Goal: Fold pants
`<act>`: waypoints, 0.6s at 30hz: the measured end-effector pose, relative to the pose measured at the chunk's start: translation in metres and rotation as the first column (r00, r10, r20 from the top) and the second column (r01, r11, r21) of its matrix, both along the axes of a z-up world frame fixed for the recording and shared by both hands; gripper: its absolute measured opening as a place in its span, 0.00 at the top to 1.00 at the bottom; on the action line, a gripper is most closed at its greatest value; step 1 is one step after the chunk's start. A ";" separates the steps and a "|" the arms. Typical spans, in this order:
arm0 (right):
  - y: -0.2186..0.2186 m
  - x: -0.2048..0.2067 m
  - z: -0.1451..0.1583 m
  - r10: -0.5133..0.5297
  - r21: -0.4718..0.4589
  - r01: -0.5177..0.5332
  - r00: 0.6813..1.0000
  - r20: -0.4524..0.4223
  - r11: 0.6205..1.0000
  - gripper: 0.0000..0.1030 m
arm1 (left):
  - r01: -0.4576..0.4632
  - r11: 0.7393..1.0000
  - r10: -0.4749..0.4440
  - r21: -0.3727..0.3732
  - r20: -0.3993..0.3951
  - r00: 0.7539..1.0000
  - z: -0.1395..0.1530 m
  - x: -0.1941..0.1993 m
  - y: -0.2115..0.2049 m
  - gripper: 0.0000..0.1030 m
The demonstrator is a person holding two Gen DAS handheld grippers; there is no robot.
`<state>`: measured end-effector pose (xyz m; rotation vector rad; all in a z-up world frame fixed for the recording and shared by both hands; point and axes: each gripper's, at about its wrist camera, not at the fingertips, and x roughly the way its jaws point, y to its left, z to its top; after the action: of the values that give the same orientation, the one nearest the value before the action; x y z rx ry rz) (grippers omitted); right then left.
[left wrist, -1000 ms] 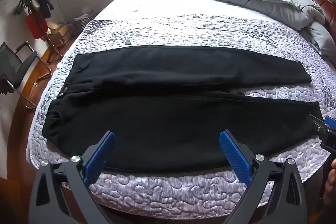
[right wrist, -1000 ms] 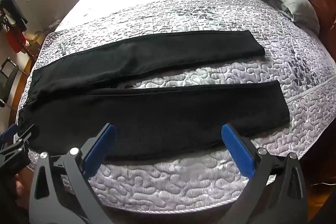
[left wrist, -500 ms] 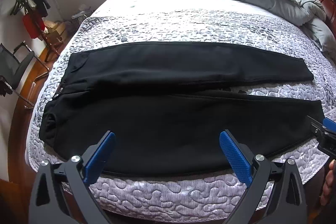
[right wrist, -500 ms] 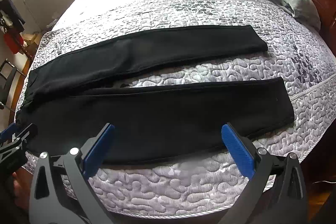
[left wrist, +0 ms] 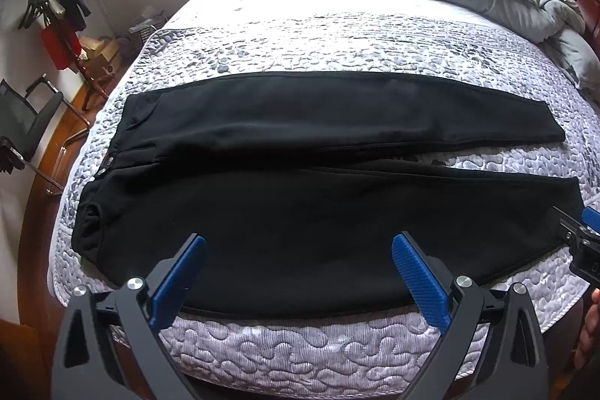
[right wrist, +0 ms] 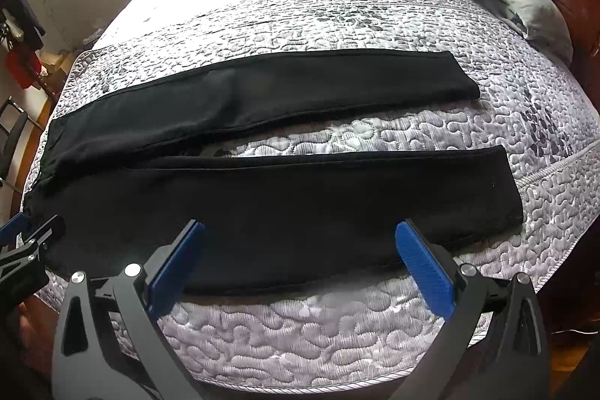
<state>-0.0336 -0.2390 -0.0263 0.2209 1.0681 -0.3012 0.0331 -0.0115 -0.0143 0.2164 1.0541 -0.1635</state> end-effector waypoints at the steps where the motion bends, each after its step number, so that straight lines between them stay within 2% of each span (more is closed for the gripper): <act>1: 0.000 0.000 0.000 0.001 0.002 -0.001 1.000 0.000 1.000 0.03 | 0.001 1.000 -0.001 0.000 0.000 1.000 0.000 0.000 0.000 0.04; 18: 0.001 0.002 0.001 0.000 -0.010 0.000 1.000 0.001 1.000 0.03 | -0.002 1.000 0.002 0.000 -0.005 1.000 -0.001 0.003 -0.001 0.04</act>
<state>-0.0317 -0.2383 -0.0253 0.2123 1.0655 -0.3061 0.0360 -0.0125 -0.0150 0.2153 1.0593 -0.1621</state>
